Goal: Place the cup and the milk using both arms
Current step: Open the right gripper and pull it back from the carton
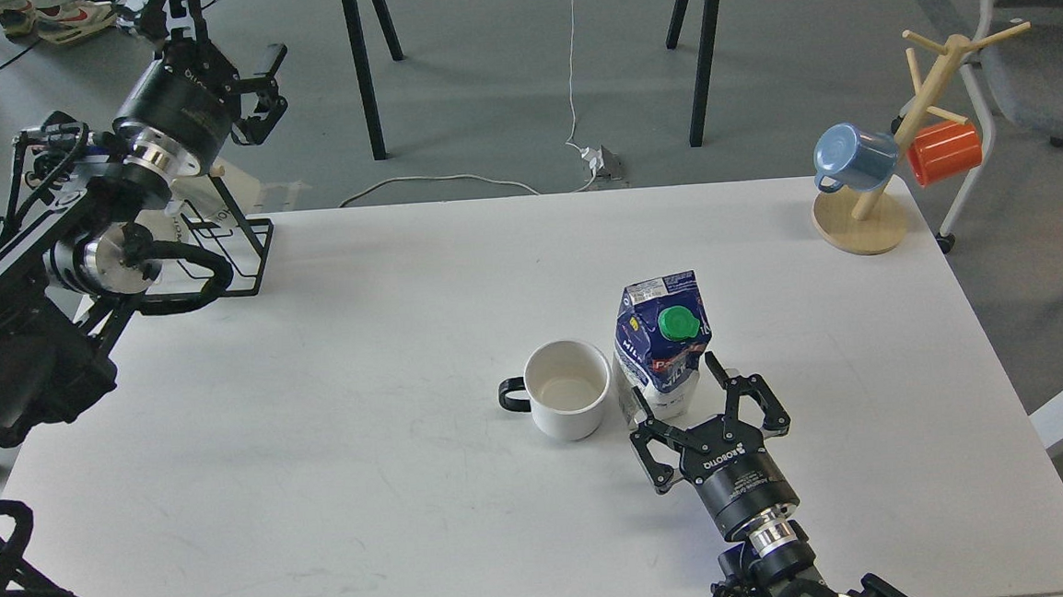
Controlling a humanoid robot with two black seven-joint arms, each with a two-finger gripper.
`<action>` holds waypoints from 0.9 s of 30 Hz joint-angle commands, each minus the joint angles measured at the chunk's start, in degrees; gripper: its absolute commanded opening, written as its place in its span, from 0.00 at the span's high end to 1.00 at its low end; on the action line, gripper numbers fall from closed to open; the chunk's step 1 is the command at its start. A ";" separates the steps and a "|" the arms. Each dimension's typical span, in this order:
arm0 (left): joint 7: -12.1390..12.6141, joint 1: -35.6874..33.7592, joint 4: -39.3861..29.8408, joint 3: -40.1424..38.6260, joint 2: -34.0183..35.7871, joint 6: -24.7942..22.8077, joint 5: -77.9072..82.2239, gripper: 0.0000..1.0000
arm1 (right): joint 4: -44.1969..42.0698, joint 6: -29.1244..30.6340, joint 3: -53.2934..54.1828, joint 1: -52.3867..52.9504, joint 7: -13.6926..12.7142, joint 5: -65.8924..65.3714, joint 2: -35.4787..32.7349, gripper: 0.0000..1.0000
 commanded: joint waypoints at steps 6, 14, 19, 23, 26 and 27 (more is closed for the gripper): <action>-0.26 -0.14 0.00 -0.06 -0.26 0.02 0.00 0.00 | 6.42 0.00 -0.17 -4.63 0.02 -0.07 -3.85 0.02; -0.18 -0.14 0.52 -0.85 -0.09 -0.33 -0.79 0.00 | 17.94 0.00 3.24 -12.54 0.28 0.28 -19.22 0.02; -0.27 0.38 0.61 -2.25 -0.26 -0.60 -1.41 0.00 | 19.45 0.00 12.56 -15.19 0.28 0.90 -27.23 0.02; -0.18 3.18 0.09 -6.03 -0.52 -3.75 -6.32 0.00 | 19.10 0.00 18.54 -12.74 0.19 0.99 -32.51 0.02; -0.18 4.69 0.08 -7.70 -1.05 -4.99 -9.40 0.00 | 17.26 0.00 21.18 -5.72 0.10 0.90 -32.96 0.02; -0.18 4.86 0.17 -7.88 -1.14 -4.99 -9.93 0.00 | 15.86 0.00 21.36 -3.52 0.10 0.98 -32.96 0.02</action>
